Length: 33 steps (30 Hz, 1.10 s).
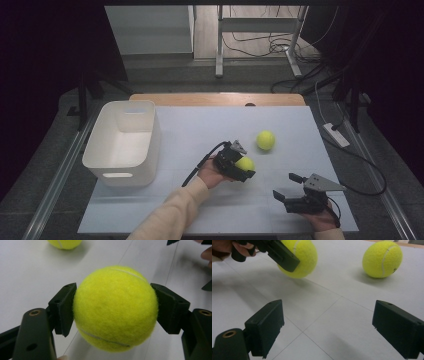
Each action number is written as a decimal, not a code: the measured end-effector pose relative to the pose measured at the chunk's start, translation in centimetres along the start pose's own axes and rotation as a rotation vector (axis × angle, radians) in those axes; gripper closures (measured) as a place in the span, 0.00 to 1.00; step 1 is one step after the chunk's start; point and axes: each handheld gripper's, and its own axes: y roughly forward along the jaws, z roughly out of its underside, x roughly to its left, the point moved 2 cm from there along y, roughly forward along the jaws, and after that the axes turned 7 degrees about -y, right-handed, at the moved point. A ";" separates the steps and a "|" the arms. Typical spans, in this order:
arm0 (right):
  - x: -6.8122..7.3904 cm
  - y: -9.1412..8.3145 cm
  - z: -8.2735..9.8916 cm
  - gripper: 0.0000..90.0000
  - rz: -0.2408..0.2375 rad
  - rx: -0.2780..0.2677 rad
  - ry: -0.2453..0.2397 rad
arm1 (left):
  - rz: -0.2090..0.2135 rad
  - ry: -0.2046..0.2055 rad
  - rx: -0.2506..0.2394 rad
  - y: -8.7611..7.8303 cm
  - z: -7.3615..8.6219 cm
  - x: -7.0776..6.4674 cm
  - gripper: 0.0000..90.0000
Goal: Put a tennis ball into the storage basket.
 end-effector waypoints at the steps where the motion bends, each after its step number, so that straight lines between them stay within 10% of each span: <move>1: 0.0 0.0 0.0 0.12 0.000 0.000 0.000 | -0.003 -0.002 -0.008 -0.2 0.0 0.0 0.30; 33: 0.1 0.0 -0.2 0.12 0.002 -0.006 -0.002 | -0.034 -0.059 -0.146 -5.5 -0.7 1.4 0.30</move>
